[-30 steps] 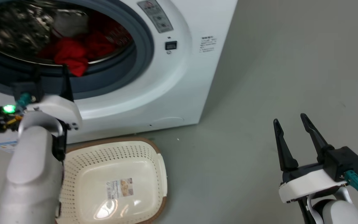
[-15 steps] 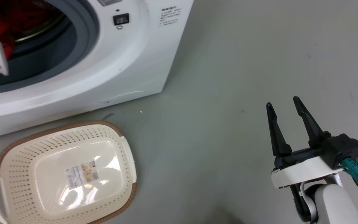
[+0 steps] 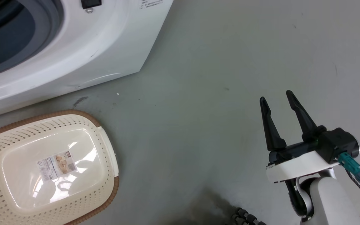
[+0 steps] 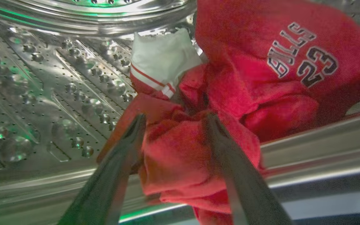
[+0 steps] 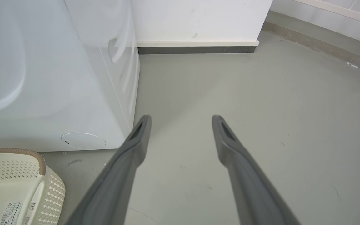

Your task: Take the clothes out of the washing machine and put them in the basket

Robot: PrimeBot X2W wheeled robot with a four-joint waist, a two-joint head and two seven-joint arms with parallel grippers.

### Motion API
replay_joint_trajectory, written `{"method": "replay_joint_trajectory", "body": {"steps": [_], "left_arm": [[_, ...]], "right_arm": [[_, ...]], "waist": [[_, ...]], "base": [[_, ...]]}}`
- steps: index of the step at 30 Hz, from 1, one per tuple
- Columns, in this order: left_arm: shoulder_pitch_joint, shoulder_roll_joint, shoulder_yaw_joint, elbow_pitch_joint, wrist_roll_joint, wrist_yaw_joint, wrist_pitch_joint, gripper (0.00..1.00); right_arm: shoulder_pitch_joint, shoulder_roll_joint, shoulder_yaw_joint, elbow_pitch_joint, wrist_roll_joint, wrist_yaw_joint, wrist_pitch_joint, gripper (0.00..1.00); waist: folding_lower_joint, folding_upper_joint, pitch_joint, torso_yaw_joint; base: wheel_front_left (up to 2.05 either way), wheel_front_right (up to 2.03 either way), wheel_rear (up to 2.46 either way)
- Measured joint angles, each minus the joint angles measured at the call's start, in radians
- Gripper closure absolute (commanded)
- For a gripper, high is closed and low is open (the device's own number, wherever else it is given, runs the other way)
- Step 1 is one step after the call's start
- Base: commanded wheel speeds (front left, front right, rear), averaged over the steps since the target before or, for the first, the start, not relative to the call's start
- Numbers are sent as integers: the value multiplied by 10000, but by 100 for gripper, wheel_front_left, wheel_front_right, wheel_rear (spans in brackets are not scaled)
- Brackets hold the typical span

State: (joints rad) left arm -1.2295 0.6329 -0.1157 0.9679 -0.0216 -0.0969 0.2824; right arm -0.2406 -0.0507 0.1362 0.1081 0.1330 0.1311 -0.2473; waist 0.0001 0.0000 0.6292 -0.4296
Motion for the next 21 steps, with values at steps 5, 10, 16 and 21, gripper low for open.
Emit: {"method": "replay_joint_trajectory", "body": {"steps": [5,10,16,21], "left_arm": [[-226,146,-174,-10,21,-59,819,0],[-250,119,-36,-109,-201,184,1304,0],[-105,2,-21,-487,-408,280,1829,100],[353,40,8,-1058,-374,715,1229,100]], "right_arm": [[-125,-2,125,52,94,0,-77,0],[-224,0,192,142,105,0,-90,0],[-279,0,234,197,107,0,-121,0],[-380,0,232,276,98,0,-132,0]], "waist": [[0,0,328,-78],[0,0,488,-95],[-1,0,522,-33],[-1,0,367,22]], "base": [[0,0,0],[0,0,0],[0,0,0],[0,0,0]]}}
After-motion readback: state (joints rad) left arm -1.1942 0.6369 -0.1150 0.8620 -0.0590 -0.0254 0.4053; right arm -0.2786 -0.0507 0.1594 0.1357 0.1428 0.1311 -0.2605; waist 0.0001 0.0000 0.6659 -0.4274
